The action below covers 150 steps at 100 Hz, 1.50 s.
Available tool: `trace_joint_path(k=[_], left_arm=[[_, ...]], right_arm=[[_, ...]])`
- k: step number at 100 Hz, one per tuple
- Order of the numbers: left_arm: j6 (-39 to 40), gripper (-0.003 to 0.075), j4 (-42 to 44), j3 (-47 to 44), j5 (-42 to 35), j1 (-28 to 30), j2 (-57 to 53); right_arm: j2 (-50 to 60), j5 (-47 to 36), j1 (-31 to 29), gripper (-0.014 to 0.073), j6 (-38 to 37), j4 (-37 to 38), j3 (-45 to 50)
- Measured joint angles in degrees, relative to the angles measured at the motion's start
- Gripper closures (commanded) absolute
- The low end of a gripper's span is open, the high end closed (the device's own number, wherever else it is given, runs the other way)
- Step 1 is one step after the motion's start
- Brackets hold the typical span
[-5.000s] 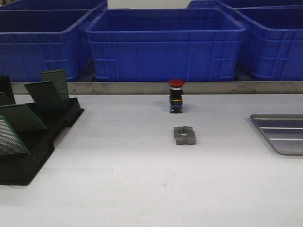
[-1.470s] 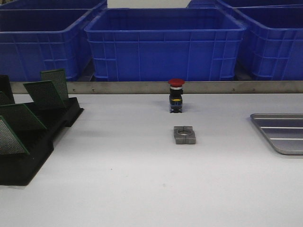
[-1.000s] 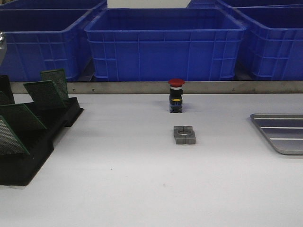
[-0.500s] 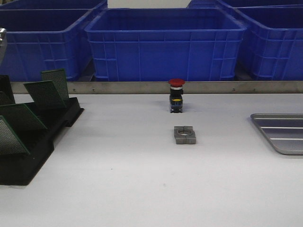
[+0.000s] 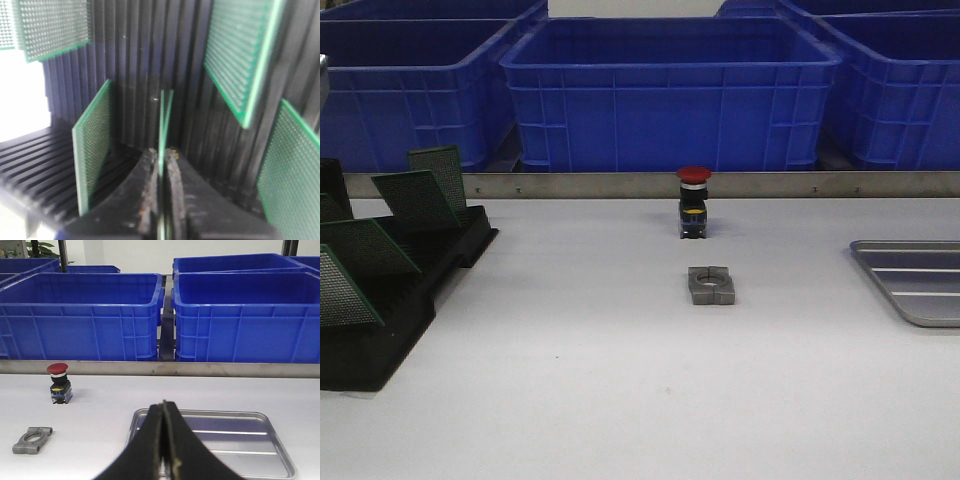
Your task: Place circuit board on tray
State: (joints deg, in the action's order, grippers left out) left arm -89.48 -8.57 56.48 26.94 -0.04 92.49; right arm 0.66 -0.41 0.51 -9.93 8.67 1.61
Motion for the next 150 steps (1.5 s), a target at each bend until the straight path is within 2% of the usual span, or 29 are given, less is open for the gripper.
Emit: trace_joint_path(k=[40,62,84,115,135,150], left_arm=[[0.1,0.0741,-1.7,0.0,4.5,0.0,-9.5],[0.1,0.0741,-13.1,0.0,7.7,-1.3,-14.9],[0.1,0.0741,-24.2,0.0,13.4,-9.3,-15.8],[0.1,0.0741,-35.1,0.0,14.4,-22.9,-14.3],[0.1,0.0741,-38.0,0.0,14.4,-30.2,-11.5],[0.1,0.0741,-38.5,0.0,14.4,-32.6,-10.8]], right_arm=[[0.0,0.0,0.0,0.0654,0.0,0.0,0.0],[0.0,0.0,0.0,0.0654,0.0,0.0,0.0],[0.0,0.0,0.0,0.0654,0.0,0.0,0.0],[0.0,0.0,0.0,0.0654,0.0,0.0,0.0],[0.0,0.0,0.0,0.0654,0.0,0.0,0.0],[0.0,0.0,0.0,0.0654,0.0,0.0,0.0]])
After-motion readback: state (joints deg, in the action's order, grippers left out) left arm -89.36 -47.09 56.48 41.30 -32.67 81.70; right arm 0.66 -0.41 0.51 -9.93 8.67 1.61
